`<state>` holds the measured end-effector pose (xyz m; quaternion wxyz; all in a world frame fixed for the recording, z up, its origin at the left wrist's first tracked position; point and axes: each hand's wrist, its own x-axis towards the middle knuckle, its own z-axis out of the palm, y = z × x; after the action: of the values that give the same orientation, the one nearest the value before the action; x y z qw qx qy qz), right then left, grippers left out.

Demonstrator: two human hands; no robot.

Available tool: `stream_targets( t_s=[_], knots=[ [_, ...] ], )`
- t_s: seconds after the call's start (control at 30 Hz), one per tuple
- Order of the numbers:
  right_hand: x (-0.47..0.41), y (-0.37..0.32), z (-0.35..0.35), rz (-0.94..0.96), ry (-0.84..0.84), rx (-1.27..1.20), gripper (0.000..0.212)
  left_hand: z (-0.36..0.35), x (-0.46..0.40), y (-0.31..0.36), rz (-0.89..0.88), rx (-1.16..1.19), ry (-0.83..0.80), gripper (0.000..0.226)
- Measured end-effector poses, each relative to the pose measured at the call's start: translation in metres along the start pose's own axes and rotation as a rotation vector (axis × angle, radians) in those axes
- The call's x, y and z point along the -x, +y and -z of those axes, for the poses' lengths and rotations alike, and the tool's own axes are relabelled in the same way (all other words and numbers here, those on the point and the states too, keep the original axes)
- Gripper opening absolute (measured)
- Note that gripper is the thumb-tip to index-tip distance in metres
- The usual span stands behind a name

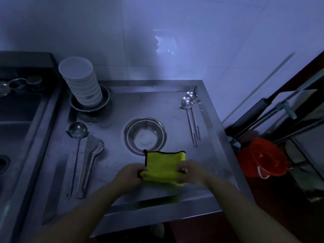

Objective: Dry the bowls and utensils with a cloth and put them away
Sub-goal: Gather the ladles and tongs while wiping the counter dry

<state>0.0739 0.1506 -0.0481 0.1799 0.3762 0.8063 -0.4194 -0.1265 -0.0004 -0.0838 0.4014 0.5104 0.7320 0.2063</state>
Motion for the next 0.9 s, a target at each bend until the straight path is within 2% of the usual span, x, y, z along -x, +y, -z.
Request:
stream_targets(
  t_s=[0.03,0.1,0.2,0.27,0.33,0.4,0.57,0.67,0.73,0.8,0.9],
  knots=[
    [-0.002,0.007,-0.016,-0.033,-0.057,0.067,0.02,-0.009,0.004,-0.013,0.021,-0.081,-0.089,0.031],
    [-0.005,0.016,-0.041,-0.064,-0.008,0.112,0.024,-0.019,0.01,-0.032,0.033,-0.163,-0.177,0.043],
    [-0.021,0.017,-0.077,0.006,0.276,0.194,0.035,-0.018,0.011,-0.044,0.118,-0.117,-0.03,0.044],
    [-0.035,0.008,-0.103,0.058,0.294,0.289,0.051,-0.015,0.006,-0.046,0.142,-0.043,0.114,0.04],
    [-0.051,0.0,-0.129,-0.002,0.246,0.434,0.073,-0.012,-0.002,-0.046,0.126,0.014,0.196,0.035],
    [-0.07,0.001,-0.14,-0.077,0.311,0.509,0.087,-0.012,-0.013,-0.048,0.109,0.027,0.242,0.032],
    [-0.12,0.016,-0.11,-0.139,0.494,0.55,0.083,-0.013,-0.044,-0.059,0.109,-0.031,0.34,0.036],
    [-0.149,0.024,-0.082,-0.118,0.525,0.59,0.082,-0.012,-0.068,-0.068,0.159,-0.111,0.411,0.031],
    [-0.169,0.03,-0.062,-0.072,0.537,0.618,0.079,-0.007,-0.084,-0.07,0.121,-0.207,0.449,0.032],
    [-0.194,0.036,-0.039,-0.012,0.564,0.643,0.073,-0.005,-0.1,-0.075,0.025,-0.353,0.446,0.04],
    [-0.231,0.041,-0.004,0.117,0.595,0.679,0.066,-0.004,-0.124,-0.087,-0.043,-0.571,0.327,0.035]
  ],
)
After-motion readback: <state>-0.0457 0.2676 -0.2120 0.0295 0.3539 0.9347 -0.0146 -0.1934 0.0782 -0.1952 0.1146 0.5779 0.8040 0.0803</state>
